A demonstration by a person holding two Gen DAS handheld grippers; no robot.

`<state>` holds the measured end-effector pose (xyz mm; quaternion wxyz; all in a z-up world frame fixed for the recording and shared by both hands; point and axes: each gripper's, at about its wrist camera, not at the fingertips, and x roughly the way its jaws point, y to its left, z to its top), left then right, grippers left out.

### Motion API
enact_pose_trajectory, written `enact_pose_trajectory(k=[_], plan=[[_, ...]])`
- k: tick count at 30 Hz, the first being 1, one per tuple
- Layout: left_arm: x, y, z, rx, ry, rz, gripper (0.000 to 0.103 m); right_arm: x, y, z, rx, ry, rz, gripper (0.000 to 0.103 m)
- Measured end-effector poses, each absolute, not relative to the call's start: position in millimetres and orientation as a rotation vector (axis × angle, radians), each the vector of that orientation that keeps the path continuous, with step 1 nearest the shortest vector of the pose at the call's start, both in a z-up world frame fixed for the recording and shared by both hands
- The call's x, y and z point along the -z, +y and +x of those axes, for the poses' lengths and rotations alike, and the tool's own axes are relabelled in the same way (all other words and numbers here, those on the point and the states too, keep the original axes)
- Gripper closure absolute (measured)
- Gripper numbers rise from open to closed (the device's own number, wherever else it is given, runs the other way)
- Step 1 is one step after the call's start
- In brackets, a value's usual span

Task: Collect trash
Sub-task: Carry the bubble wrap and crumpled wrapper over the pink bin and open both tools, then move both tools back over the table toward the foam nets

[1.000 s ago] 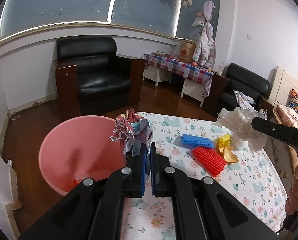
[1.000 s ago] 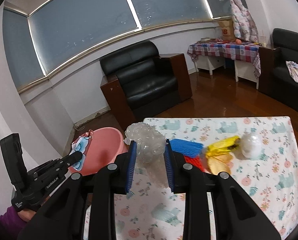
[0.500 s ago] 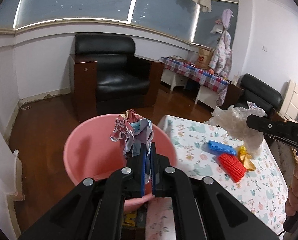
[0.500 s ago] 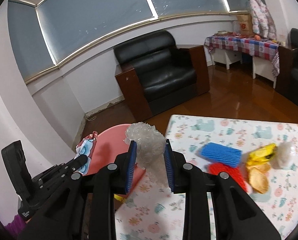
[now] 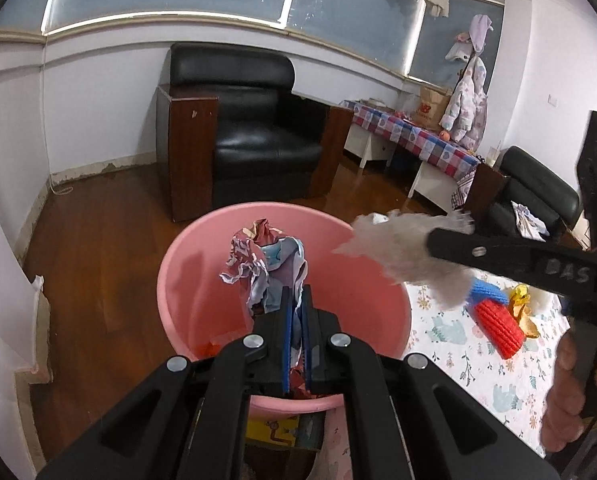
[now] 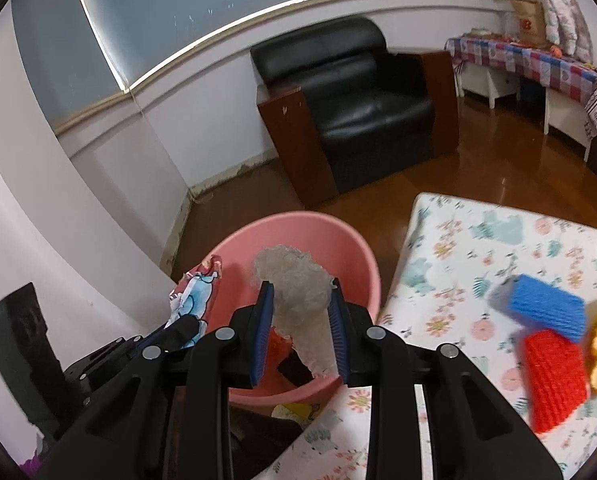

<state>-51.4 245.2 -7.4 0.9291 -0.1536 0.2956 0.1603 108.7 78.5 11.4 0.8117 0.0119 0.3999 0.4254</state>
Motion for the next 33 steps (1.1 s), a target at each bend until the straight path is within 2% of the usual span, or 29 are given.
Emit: enact_pose_trajectory(k=[7, 11, 14, 17, 33], plan=[[17, 248, -45, -0.329, 0.631, -0.320, 0.096, 8, 101, 109, -0.928, 0.904, 0.006, 0.075], [21, 251, -46, -0.340, 0.629, -0.345, 0.073, 12, 104, 109, -0.943, 0.905, 0.010, 0.074], [23, 254, -47, -0.343, 0.627, -0.358, 0.073, 15, 105, 110, -0.955, 0.918, 0.018, 0.070], [23, 254, -48, -0.346, 0.623, -0.367, 0.073, 15, 103, 109, -0.966, 0.915, 0.019, 0.061], [19, 237, -49, -0.341, 0.630, -0.366, 0.073, -1, 48, 91, -0.903, 0.846, 0.007, 0.060]])
